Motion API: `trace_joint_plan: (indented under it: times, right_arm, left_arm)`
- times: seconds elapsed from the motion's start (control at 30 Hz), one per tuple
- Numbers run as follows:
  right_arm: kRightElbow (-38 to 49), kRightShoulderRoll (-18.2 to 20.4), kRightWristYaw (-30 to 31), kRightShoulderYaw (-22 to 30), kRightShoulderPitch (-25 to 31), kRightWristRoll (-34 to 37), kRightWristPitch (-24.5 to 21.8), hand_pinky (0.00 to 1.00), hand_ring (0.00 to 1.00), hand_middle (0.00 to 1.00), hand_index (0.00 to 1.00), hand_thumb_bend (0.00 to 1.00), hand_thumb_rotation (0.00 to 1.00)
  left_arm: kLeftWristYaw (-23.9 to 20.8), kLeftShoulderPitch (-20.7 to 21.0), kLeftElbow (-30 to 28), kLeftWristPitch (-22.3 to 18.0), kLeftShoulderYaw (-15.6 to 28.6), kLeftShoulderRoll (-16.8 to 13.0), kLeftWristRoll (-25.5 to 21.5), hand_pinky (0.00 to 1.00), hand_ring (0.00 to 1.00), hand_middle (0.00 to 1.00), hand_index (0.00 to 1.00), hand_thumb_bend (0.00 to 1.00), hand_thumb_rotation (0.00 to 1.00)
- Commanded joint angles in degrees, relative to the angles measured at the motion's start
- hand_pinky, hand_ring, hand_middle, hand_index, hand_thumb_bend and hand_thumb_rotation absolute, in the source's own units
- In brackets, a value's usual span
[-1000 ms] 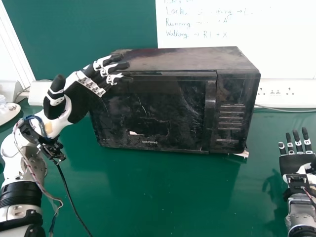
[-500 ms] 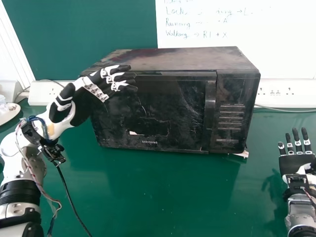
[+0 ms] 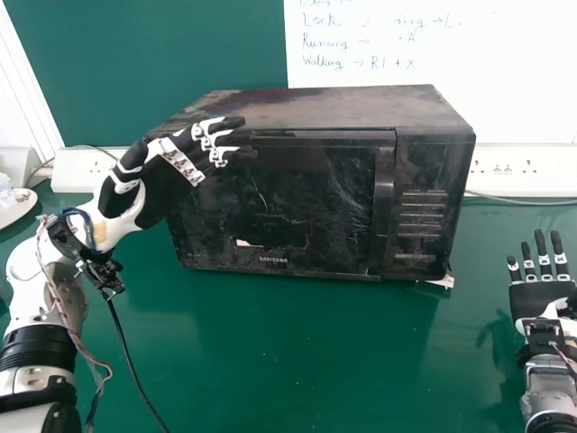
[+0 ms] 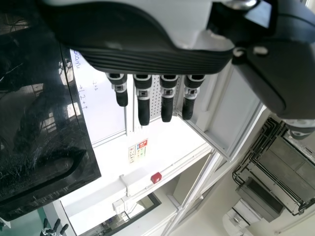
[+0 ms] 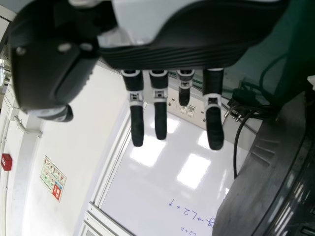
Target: Open the door of oven
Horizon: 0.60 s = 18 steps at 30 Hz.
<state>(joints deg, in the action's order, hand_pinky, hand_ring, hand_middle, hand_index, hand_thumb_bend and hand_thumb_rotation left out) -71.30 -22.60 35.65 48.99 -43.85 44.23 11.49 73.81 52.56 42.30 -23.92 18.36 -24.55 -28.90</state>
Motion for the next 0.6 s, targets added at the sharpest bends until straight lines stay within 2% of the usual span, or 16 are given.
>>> trace_joint_plan:
  times: [0.0,0.13,0.23,0.43,0.57]
  right_arm:
    - [-0.5,-0.1,0.7,0.2,-0.3,0.2,-0.2,0.86,0.94,0.98,0.96,1.00,0.91]
    - [-0.6,-0.1,1.1,0.4,-0.3,0.3,-0.3,0.87,0.97,0.99,0.96,1.00,0.90]
    - [-0.6,-0.1,1.7,0.5,-0.2,0.3,-0.5,0.88,0.98,0.99,0.97,1.00,0.88]
    - [-0.6,0.0,1.9,0.7,-0.3,0.5,-0.4,0.92,0.99,1.00,0.97,1.00,0.88]
    - [-0.5,0.0,2.7,1.3,-0.4,1.2,-1.0,0.96,1.00,1.00,0.99,1.00,0.86]
  left_arm:
    - [0.3,0.3,0.3,0.2,-1.0,-0.6,0.6,0.33,0.63,0.84,0.69,0.77,0.59]
    - [0.6,0.7,1.6,0.3,-1.5,-0.7,1.2,0.38,0.69,0.88,0.71,0.84,0.64]
    - [0.8,0.9,2.6,0.1,-1.5,-0.3,1.1,0.42,0.75,0.88,0.72,0.87,0.68]
    - [1.9,1.4,4.6,-1.3,-1.9,0.3,1.5,0.47,0.78,0.88,0.73,0.89,0.77]
    - [1.5,1.6,5.5,-0.5,-2.3,0.5,1.7,0.50,0.79,0.88,0.73,0.93,0.78]
